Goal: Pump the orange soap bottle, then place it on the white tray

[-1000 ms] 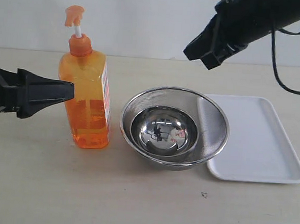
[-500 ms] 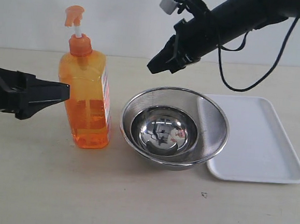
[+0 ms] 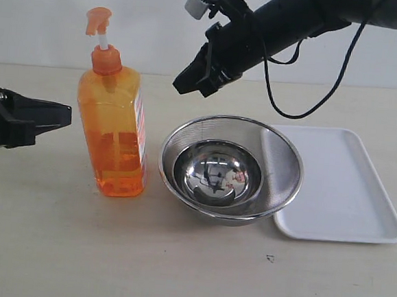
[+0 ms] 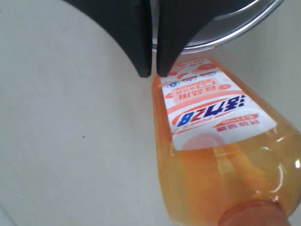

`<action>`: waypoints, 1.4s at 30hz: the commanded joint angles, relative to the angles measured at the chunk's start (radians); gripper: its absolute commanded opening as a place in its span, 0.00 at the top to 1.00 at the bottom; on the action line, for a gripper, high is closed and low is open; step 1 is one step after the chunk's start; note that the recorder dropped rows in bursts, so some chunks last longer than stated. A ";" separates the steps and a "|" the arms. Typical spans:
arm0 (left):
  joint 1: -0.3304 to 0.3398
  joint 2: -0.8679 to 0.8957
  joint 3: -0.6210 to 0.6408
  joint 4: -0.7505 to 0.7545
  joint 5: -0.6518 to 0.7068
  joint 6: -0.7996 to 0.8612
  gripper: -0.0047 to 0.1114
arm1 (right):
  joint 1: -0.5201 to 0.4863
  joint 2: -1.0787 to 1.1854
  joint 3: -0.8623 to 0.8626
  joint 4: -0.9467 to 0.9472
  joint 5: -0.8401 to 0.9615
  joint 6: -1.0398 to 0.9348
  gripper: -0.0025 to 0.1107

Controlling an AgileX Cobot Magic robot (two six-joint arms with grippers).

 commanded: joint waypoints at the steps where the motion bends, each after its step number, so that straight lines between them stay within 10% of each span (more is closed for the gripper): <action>1: -0.002 0.005 0.002 -0.012 -0.004 -0.016 0.92 | 0.001 0.006 -0.014 0.006 -0.055 -0.004 0.98; 42: -0.002 0.429 -0.358 -0.012 -0.147 0.092 0.92 | 0.136 0.144 -0.195 -0.168 0.201 0.187 0.98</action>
